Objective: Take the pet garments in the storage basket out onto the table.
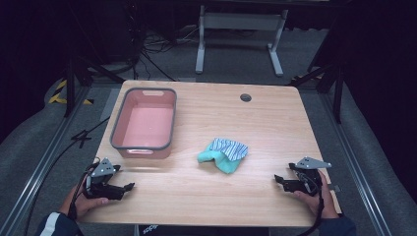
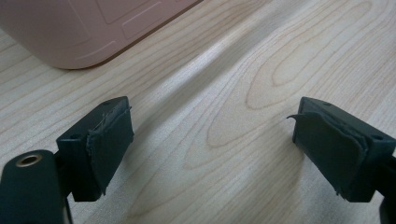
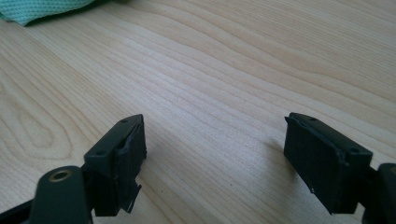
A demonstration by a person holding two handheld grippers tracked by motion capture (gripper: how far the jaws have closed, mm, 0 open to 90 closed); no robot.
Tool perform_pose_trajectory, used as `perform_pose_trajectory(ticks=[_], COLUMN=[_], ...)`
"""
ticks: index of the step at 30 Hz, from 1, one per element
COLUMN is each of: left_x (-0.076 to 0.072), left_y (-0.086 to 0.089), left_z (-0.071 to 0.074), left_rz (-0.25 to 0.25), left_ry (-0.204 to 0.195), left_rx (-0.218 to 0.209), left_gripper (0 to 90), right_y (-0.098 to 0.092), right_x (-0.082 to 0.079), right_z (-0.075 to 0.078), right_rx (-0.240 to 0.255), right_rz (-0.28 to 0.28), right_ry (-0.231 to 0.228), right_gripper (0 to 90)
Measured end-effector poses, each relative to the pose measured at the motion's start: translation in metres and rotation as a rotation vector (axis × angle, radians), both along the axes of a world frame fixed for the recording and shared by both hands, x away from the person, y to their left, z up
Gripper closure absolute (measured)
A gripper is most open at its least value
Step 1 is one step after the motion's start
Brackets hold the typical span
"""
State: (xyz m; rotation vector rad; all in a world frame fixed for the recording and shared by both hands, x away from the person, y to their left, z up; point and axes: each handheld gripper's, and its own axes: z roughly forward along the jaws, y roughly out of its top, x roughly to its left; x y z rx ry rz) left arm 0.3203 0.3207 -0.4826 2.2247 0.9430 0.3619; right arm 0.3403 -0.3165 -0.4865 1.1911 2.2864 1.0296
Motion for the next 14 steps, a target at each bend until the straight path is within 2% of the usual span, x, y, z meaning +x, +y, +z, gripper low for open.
perform_pose_trajectory(ticks=[14], left_x=[0.0001], left_y=[-0.001], left_z=[0.0001], left_rz=[0.006], left_ry=[-0.001], left_rx=[0.002], left_gripper=[12.2], right_y=[-0.0003], right_x=[0.0001], right_z=[-0.0001], right_rx=[-0.003], right_rz=[0.002], right_ry=[-0.001], right_gripper=[21.7])
